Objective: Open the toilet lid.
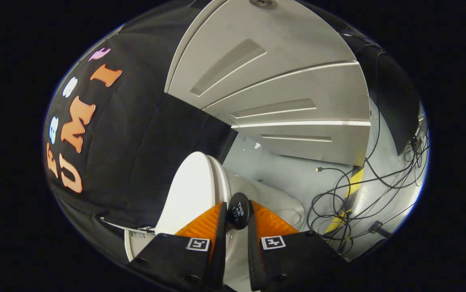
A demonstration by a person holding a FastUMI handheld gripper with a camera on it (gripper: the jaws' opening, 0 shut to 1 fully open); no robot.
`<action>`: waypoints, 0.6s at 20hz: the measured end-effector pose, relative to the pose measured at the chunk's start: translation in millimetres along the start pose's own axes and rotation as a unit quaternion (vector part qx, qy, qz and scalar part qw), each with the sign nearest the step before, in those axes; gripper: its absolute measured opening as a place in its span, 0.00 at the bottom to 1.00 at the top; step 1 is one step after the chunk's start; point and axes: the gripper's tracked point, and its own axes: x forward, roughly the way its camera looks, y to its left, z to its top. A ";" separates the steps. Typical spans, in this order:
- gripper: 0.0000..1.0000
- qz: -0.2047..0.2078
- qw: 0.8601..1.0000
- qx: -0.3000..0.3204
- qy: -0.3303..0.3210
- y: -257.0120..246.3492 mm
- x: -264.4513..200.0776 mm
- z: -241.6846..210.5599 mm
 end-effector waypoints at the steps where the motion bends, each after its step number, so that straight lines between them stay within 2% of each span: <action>1: 0.24 0.002 1.000 0.001 0.004 0.5 0.0 -1.6; 2: 0.24 0.004 1.000 0.013 -0.002 3.4 -2.0 2.1; 3: 0.14 0.003 1.000 0.007 -0.003 6.9 -4.8 0.7; 4: 0.13 -0.003 1.000 -0.004 -0.015 8.5 -1.8 4.3; 5: 0.08 -0.008 0.999 -0.015 -0.028 14.0 -3.8 8.9; 10: 0.08 0.012 0.993 -0.072 -0.089 58.9 -12.9 35.6; 12: 0.08 0.008 0.988 -0.110 -0.105 75.5 -26.5 39.2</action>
